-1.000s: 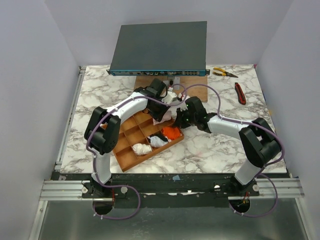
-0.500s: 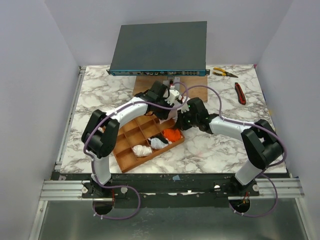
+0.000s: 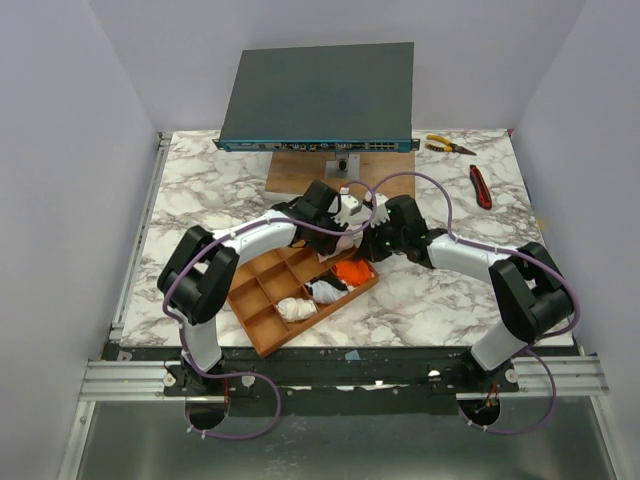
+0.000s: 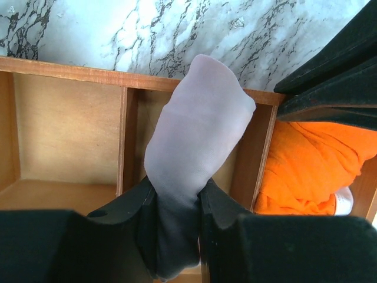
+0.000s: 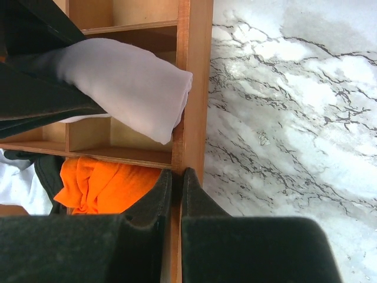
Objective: Roll the underwear
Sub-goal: Move the storage box containing underwear.
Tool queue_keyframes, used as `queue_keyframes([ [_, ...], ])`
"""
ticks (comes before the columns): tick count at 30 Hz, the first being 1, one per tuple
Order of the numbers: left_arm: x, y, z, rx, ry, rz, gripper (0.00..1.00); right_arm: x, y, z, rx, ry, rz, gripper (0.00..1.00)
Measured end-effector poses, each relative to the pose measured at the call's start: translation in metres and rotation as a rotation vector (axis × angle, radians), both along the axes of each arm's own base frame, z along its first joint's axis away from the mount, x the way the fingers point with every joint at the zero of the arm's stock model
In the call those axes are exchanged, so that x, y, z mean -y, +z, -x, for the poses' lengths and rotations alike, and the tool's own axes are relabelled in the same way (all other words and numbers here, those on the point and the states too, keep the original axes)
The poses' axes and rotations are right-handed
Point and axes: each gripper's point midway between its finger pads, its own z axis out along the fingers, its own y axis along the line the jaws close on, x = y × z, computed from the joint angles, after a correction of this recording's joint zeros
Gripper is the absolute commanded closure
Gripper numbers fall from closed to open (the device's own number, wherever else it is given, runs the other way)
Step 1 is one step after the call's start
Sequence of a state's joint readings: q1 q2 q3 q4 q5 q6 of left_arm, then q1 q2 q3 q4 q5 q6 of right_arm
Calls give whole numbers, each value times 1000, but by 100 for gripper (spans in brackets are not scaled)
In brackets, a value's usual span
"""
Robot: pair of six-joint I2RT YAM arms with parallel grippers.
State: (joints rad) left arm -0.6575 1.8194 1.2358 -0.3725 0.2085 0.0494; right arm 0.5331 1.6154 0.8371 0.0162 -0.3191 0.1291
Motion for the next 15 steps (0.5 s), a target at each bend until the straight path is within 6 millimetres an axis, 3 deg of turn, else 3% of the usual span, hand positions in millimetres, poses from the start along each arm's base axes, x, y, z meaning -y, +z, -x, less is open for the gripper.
queue_keyframes([
  [15,9,-16,-5,-32,53,4,100,1,1,2,-1,-2,-11,99],
])
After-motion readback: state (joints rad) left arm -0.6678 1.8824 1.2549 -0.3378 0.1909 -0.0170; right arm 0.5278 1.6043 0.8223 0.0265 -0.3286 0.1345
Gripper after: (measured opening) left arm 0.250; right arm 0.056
